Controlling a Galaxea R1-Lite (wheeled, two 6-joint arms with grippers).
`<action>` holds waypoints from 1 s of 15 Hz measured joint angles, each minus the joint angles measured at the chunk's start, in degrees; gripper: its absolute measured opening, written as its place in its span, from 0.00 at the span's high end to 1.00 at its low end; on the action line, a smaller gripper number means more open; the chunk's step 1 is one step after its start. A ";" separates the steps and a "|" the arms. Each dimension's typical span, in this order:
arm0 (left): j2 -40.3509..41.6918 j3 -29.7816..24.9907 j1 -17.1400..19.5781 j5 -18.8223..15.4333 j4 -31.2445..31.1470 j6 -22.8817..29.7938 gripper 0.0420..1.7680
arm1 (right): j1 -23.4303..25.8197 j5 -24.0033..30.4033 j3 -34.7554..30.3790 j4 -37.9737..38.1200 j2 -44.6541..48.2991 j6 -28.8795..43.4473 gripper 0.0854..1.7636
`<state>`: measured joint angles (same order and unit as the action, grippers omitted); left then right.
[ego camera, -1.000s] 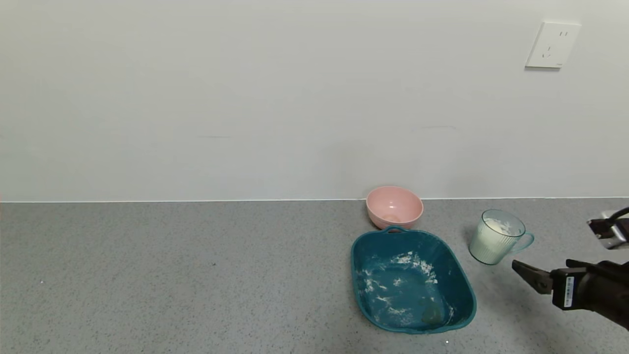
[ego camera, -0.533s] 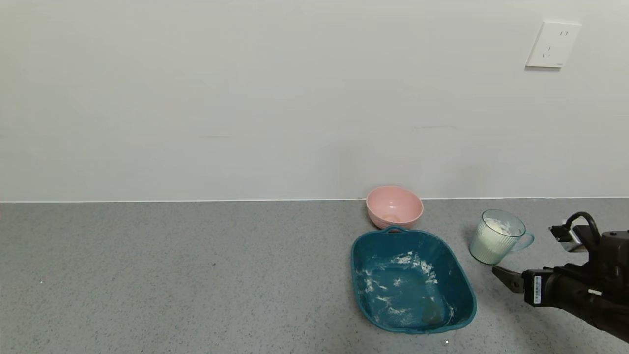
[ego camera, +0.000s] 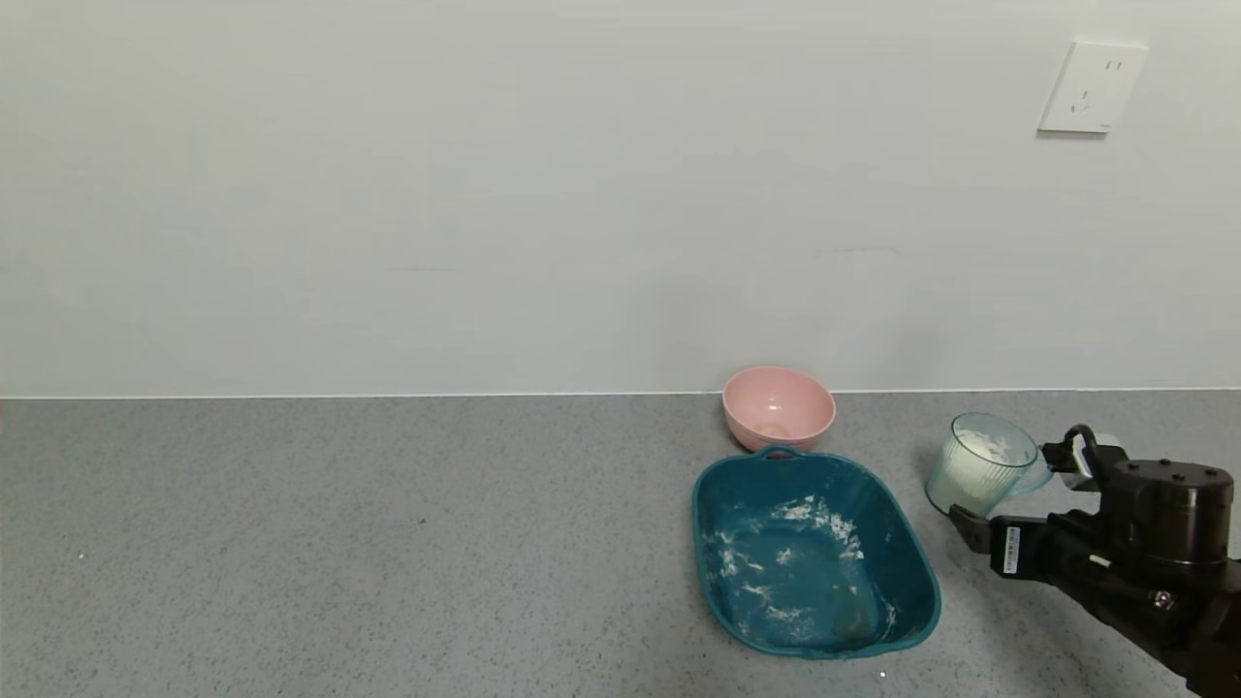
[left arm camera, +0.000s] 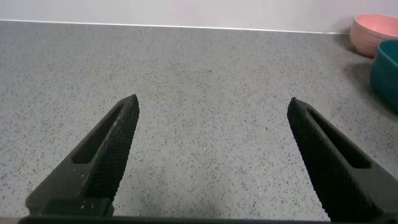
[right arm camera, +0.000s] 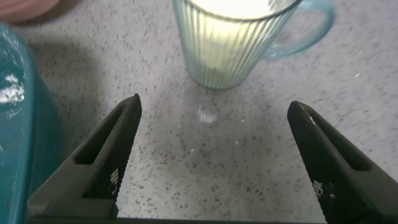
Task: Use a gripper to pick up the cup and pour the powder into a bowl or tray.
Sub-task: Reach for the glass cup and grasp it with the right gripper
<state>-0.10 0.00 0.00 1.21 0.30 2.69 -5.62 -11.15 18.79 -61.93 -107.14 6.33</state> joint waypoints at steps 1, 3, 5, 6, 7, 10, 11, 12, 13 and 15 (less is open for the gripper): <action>0.00 0.00 0.00 -0.02 0.00 0.00 0.03 | -0.49 -0.69 0.39 -0.06 -0.79 0.69 0.03; 0.00 0.00 0.00 0.00 0.02 -0.02 0.03 | -1.16 -2.97 1.77 -0.17 -2.45 2.07 0.03; 0.00 0.00 0.00 0.00 0.02 0.00 0.03 | -1.46 -5.46 3.12 -0.37 -4.13 3.95 0.03; 0.00 0.00 0.00 0.00 0.02 -0.02 0.03 | -1.62 -6.56 3.73 -0.41 -4.82 4.58 0.03; 0.00 0.00 0.00 -0.02 0.00 0.00 0.03 | -1.73 -7.30 4.39 -0.45 -5.42 5.17 0.03; 0.00 0.00 0.00 0.00 0.02 -0.02 0.03 | -1.97 -8.52 5.69 -2.43 -6.75 5.52 0.03; 0.00 0.00 0.00 0.00 0.00 0.00 0.03 | -2.21 -9.31 5.85 -3.50 -7.41 5.52 0.03; 0.00 0.00 0.00 -0.02 0.00 0.00 0.03 | -2.34 -9.90 5.94 -5.38 -8.16 5.52 0.03; 0.00 0.00 0.00 0.00 0.00 0.00 0.03 | -2.47 -10.37 5.96 -7.14 -9.03 5.49 0.03; 0.00 0.00 0.00 -0.02 0.00 0.00 0.03 | -2.61 -11.72 6.01 -10.45 -11.07 5.39 0.03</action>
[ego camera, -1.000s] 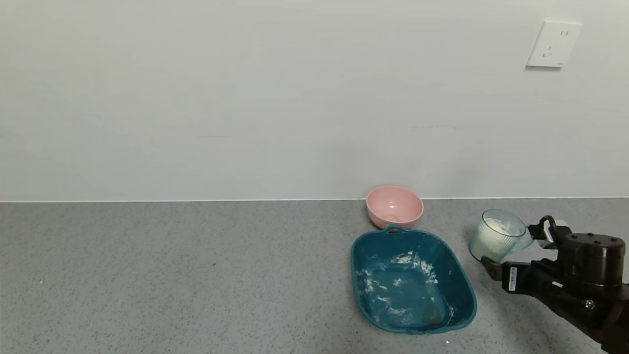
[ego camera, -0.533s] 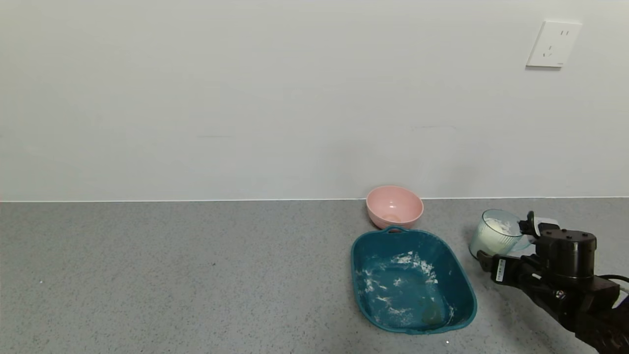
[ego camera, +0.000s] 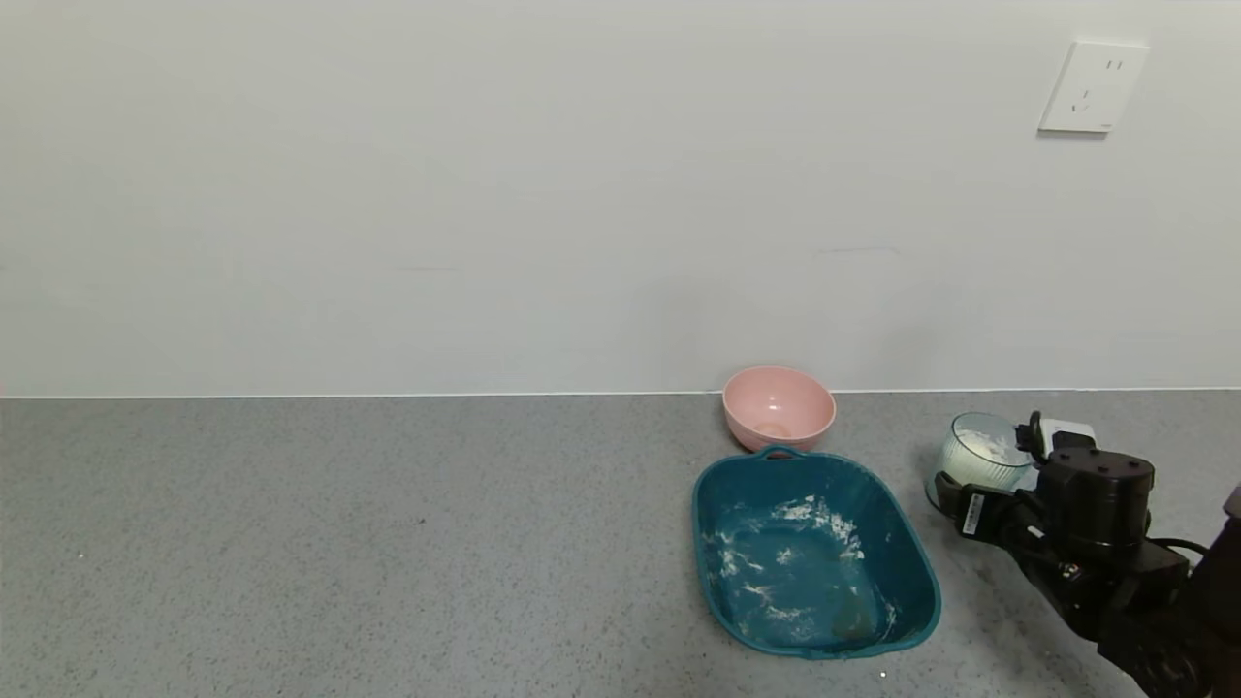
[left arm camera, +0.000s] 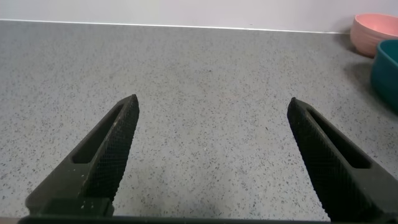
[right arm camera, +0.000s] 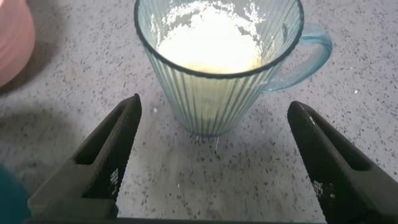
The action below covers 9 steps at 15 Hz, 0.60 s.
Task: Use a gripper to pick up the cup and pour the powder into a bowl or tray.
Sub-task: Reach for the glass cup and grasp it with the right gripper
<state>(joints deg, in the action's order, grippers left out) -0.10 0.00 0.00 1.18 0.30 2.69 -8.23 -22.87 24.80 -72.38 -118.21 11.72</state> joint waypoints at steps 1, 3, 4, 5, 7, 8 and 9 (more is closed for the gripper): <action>0.00 0.00 0.00 0.00 0.00 0.00 0.03 | 0.00 -0.45 -0.02 -1.40 -1.02 -0.01 0.03; 0.00 0.00 0.00 0.02 0.02 0.00 0.03 | -0.04 -0.69 -0.02 -4.88 -2.99 -0.22 0.03; 0.00 0.00 0.00 0.00 0.00 0.00 0.03 | -0.06 -0.69 0.00 -5.40 -3.71 -0.28 0.03; 0.00 0.00 0.00 0.02 0.02 0.00 0.03 | -0.09 -0.72 0.06 -6.03 -4.28 -0.32 0.03; 0.00 0.00 0.00 0.00 0.02 -0.02 0.03 | -0.09 -0.74 0.09 -6.92 -4.97 -0.45 0.03; 0.00 0.00 0.00 0.00 0.02 0.00 0.03 | -0.06 -0.74 0.20 -7.12 -5.18 -0.45 0.03; 0.00 0.00 0.00 0.00 0.00 0.00 0.03 | 0.02 -0.69 0.43 -7.42 -5.39 -0.48 0.03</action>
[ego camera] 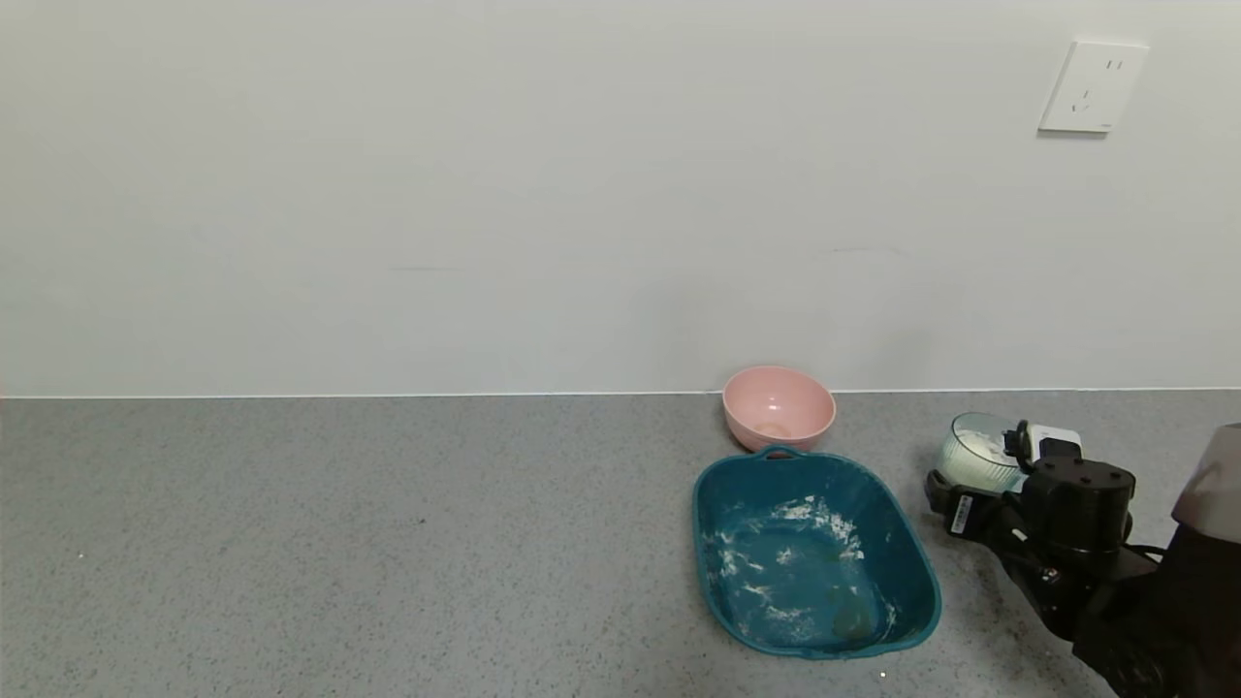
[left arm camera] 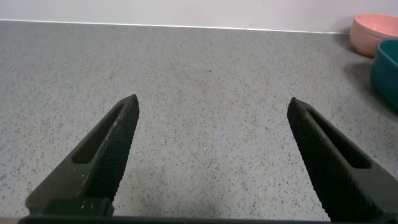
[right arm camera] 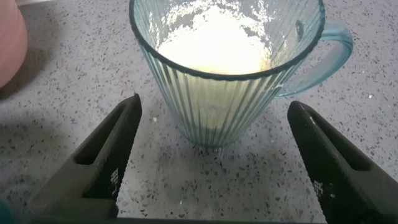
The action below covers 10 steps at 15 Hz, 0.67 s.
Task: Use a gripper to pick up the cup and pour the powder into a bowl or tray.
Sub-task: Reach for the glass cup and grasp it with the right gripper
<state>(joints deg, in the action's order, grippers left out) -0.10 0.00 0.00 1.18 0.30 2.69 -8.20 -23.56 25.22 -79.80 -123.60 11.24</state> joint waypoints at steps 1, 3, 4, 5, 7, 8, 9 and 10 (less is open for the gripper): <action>0.00 0.00 0.00 0.00 0.00 0.00 0.03 | 0.20 0.04 0.27 -0.38 -0.33 -0.48 0.03; 0.00 0.00 0.00 0.00 0.02 0.00 0.03 | 0.74 0.22 0.55 -3.61 -1.60 -2.15 0.03; 0.00 0.00 0.00 0.02 0.00 0.00 0.03 | 1.01 0.50 0.63 -5.84 -2.54 -3.25 0.03; 0.00 0.00 0.00 0.00 0.00 0.00 0.03 | 1.23 0.69 0.77 -8.07 -3.68 -4.16 0.03; 0.00 0.00 0.00 0.00 0.02 -0.02 0.03 | 1.38 0.88 1.38 -9.67 -5.58 -4.83 0.03; 0.00 0.00 0.00 0.00 0.00 0.00 0.03 | 1.43 1.51 1.76 -9.73 -6.19 -4.88 0.03; 0.00 0.00 0.00 0.00 0.02 0.00 0.03 | 1.45 2.07 2.06 -9.70 -6.55 -4.88 0.03; 0.00 0.00 0.00 0.00 0.00 0.00 0.03 | 1.51 2.23 2.47 -9.70 -6.80 -4.90 0.03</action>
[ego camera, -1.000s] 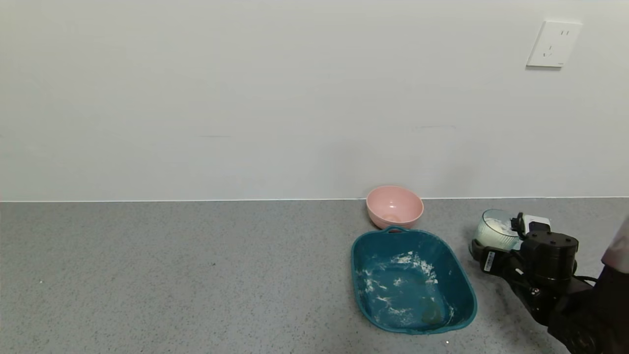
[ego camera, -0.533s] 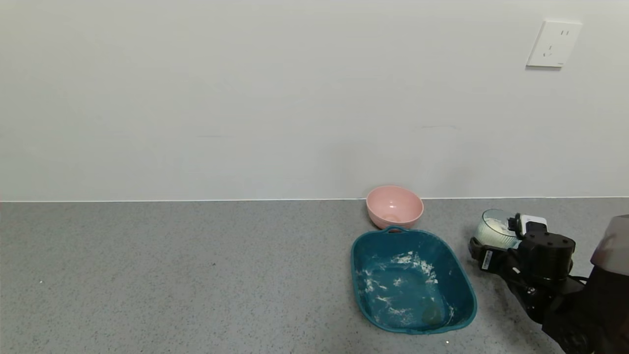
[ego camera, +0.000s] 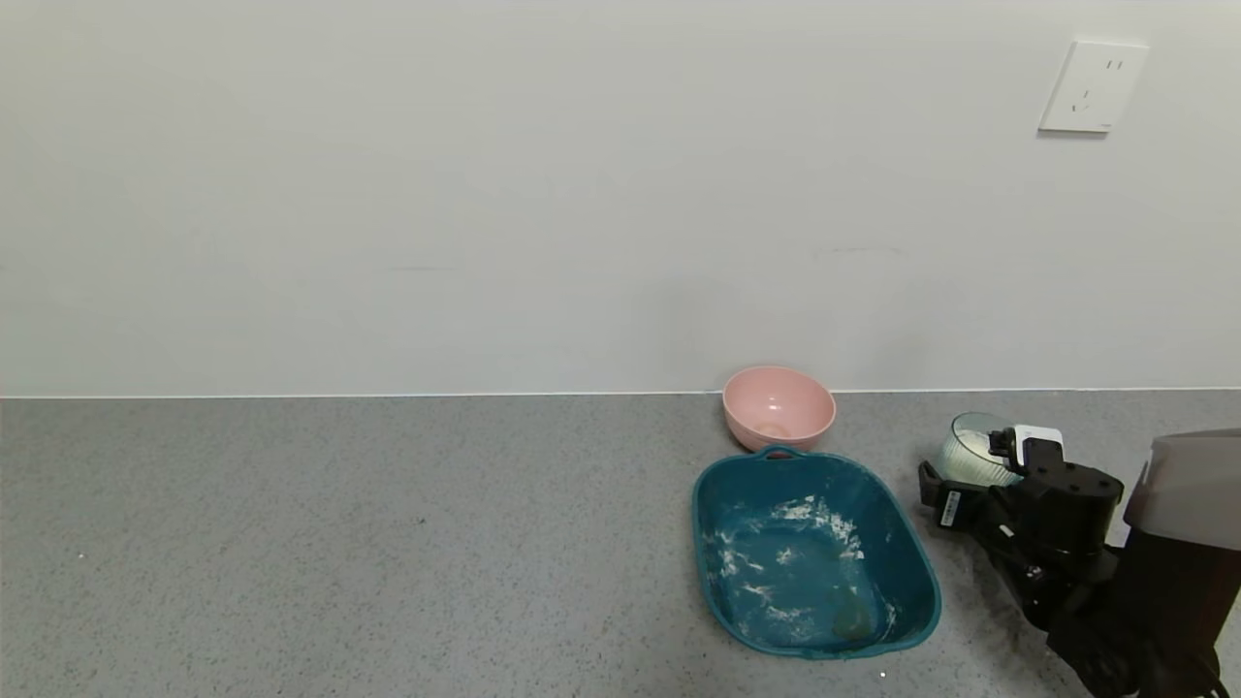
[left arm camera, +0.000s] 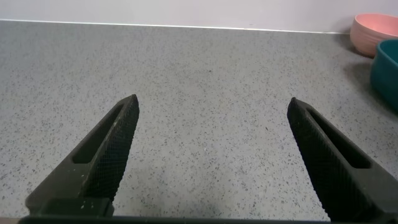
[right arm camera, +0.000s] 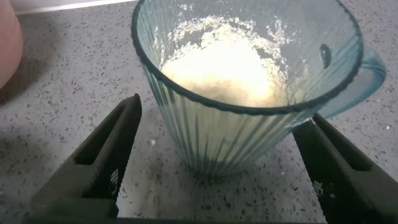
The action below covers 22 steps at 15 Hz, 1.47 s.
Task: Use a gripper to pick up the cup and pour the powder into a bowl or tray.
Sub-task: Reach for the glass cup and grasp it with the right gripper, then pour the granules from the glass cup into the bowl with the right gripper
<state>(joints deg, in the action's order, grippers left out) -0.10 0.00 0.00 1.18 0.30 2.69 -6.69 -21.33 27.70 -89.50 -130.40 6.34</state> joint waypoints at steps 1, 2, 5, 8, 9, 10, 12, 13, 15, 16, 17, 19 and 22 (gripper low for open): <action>0.00 0.00 0.00 0.00 0.02 0.00 0.03 | 0.16 0.04 0.46 0.04 -0.27 0.02 0.03; 0.00 0.00 0.00 0.00 0.00 0.00 0.03 | 0.35 0.09 0.85 0.04 -0.48 0.00 0.03; 0.00 0.00 0.00 0.02 0.02 0.00 0.03 | 0.68 0.11 1.88 0.09 -1.07 -0.56 0.03; 0.00 0.00 0.00 0.00 0.00 -0.02 0.03 | 1.24 0.20 3.00 0.12 -1.60 -1.33 0.03; 0.00 0.00 0.00 0.02 0.02 -0.02 0.03 | 1.32 0.17 3.19 0.10 -1.73 -1.38 0.08; 0.00 0.00 0.00 0.02 0.02 0.00 0.03 | 1.32 0.20 3.28 0.10 -1.82 -1.38 0.18; 0.00 0.00 0.00 0.00 0.02 0.00 0.03 | 1.32 0.20 3.39 0.09 -1.93 -1.38 0.24; 0.00 0.00 0.00 0.00 0.00 -0.02 0.03 | 1.32 0.20 3.39 0.09 -1.95 -1.38 0.25; 0.00 0.00 0.00 0.02 0.00 -0.02 0.03 | 1.35 0.20 3.34 0.06 -1.95 -1.38 0.25; 0.00 0.00 0.00 0.02 0.00 -0.02 0.03 | 1.35 0.20 3.28 0.04 -1.93 -1.38 0.25; 0.00 0.00 0.00 0.02 0.00 0.00 0.03 | 1.35 0.23 3.22 0.04 -1.85 -1.38 0.25; 0.00 0.00 0.00 0.00 0.02 -0.02 0.03 | 1.38 1.41 2.82 0.06 -1.54 -1.33 0.25; 0.00 0.00 0.00 0.00 0.00 -0.02 0.03 | 1.63 4.22 0.79 0.15 0.05 -1.27 0.25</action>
<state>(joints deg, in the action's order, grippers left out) -0.10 0.00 0.00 1.18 0.30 2.67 -5.06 -17.12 28.49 -89.36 -130.35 5.07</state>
